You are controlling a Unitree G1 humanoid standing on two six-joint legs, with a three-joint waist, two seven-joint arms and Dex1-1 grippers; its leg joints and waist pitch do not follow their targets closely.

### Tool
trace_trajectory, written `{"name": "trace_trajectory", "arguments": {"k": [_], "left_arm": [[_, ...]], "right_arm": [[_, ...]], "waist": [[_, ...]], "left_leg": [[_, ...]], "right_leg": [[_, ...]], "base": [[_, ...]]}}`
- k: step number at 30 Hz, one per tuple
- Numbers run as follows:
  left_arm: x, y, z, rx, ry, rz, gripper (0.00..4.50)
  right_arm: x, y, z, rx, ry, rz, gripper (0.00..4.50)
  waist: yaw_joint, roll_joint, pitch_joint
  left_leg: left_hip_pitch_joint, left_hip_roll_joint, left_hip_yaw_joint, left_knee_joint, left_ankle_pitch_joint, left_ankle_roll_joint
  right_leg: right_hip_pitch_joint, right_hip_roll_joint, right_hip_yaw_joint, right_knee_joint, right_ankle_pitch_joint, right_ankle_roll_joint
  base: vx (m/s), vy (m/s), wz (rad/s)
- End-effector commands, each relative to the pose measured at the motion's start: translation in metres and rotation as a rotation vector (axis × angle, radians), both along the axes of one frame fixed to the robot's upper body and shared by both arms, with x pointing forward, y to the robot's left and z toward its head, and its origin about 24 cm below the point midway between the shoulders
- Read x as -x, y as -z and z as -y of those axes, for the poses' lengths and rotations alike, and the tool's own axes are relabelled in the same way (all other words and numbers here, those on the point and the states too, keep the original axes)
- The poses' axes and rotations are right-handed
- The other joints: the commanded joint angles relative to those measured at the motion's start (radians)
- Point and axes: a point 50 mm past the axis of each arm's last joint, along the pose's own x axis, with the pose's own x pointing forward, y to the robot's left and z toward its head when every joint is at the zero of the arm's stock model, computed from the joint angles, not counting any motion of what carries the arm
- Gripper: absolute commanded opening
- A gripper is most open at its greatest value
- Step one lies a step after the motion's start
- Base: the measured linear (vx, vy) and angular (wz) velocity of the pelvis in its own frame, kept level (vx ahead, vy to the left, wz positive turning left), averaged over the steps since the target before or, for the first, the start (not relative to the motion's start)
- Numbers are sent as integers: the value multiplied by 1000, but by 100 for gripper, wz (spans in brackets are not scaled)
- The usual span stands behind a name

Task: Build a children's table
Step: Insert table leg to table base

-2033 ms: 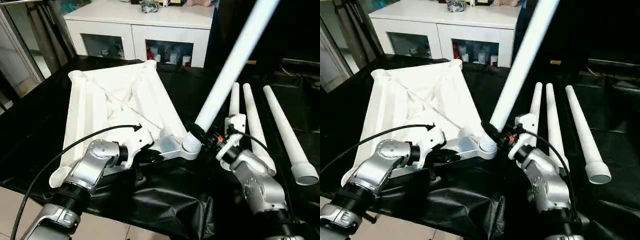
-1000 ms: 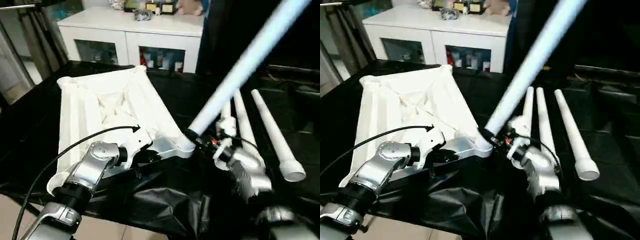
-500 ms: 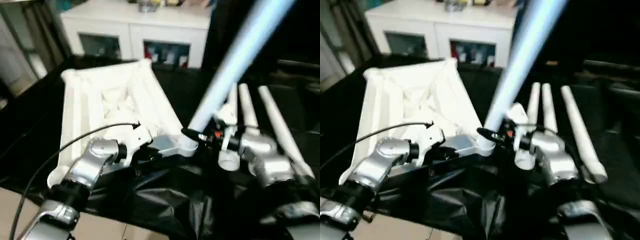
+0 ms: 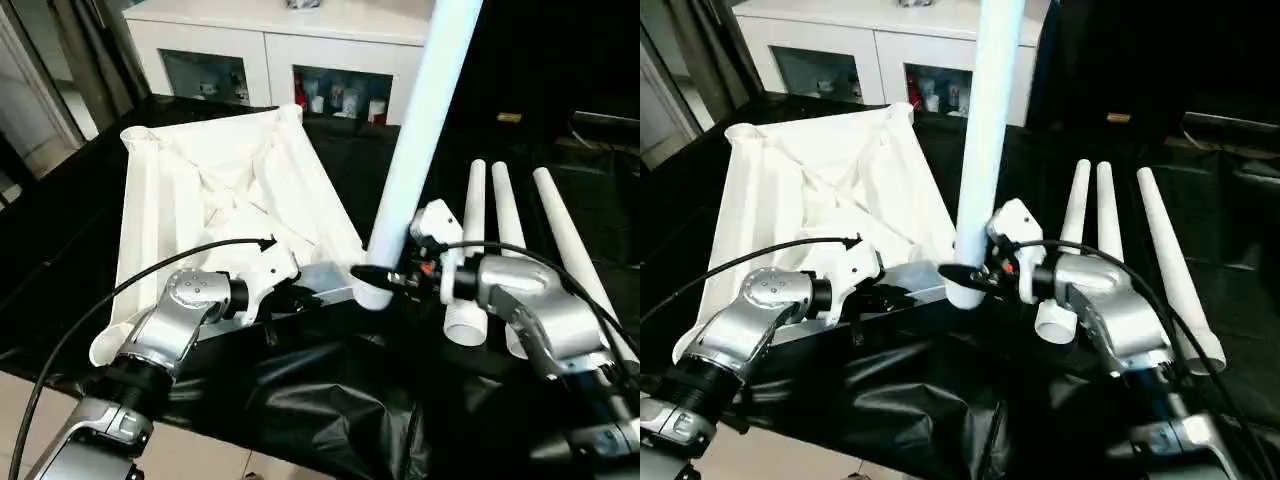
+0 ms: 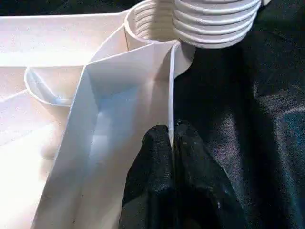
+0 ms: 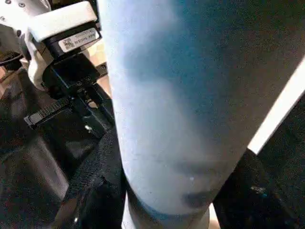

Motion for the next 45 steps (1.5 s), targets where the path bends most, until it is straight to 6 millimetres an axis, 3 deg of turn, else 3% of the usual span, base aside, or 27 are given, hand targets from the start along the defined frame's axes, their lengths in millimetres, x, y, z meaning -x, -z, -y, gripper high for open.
{"name": "trace_trajectory", "arguments": {"k": [1,6,11,16,24,29,32,33,37,40,44,45], "left_arm": [[-2,-8,-3,46,-19,44,0],[5,-5,-2,7,52,35,0],[9,-3,-1,-6,89,23,0],[6,-2,-4,-26,64,37,0],[5,-2,-6,-38,58,41,0],[5,-1,-5,-38,64,37,0],[4,-2,-5,-39,63,36,0],[4,-2,-6,-43,61,36,0],[5,0,-9,-50,60,32,0],[5,1,-10,-56,63,30,0],[5,-1,-8,-48,81,28,0],[5,-1,-7,-46,87,27,0]], "right_arm": [[1,7,4,2,43,-29,188],[-13,-8,5,-76,136,8,188],[-15,6,5,18,112,-31,188],[-14,20,-2,51,73,-83,188],[-23,25,-10,80,41,-105,188],[-25,28,-10,104,20,-125,188],[-21,29,-10,118,-17,-151,188],[-18,32,-8,137,-36,-160,188],[-16,32,-4,133,-34,-167,188],[-15,31,-4,121,-37,-169,187],[-16,33,-6,123,-33,-167,187],[-17,33,-6,123,-31,-166,187]], "waist": [[8,-15,-66],[7,-7,-70],[10,-5,-71],[10,-6,-70],[5,-3,-65],[3,-13,-58],[5,-10,-61],[5,-17,-61],[7,-9,-62],[5,-11,-61],[5,-2,-62],[4,-6,-62]], "left_leg": [[11,74,-25,-58,-17,113],[12,73,-25,-54,5,115],[15,75,-23,-52,6,113],[13,75,-24,-52,-16,103],[16,74,-23,-55,-89,58],[21,76,-23,-63,-133,32],[22,76,-24,-62,-116,35],[20,76,-23,-61,-104,41],[21,75,-23,-59,-97,50],[22,76,-24,-61,-112,43],[22,76,-25,-62,-119,33],[21,75,-24,-61,-119,32]], "right_leg": [[69,-99,55,-51,27,-240],[69,-97,52,-44,78,-258],[68,-96,50,-40,99,-272],[73,-99,48,-41,81,-270],[71,-99,50,-50,-12,-268],[73,-100,51,-62,-125,-241],[73,-99,52,-57,-96,-240],[75,-101,52,-55,-83,-240],[73,-101,52,-57,-84,-238],[72,-99,52,-59,-100,-235],[72,-99,51,-58,-94,-240],[73,-99,51,-59,-85,-242]], "base": [[0,0,0],[0,0,0],[0,0,0],[0,0,0],[0,0,0],[0,0,0],[0,0,0],[0,0,0],[0,0,0],[0,0,0],[0,0,0],[0,0,0]]}}
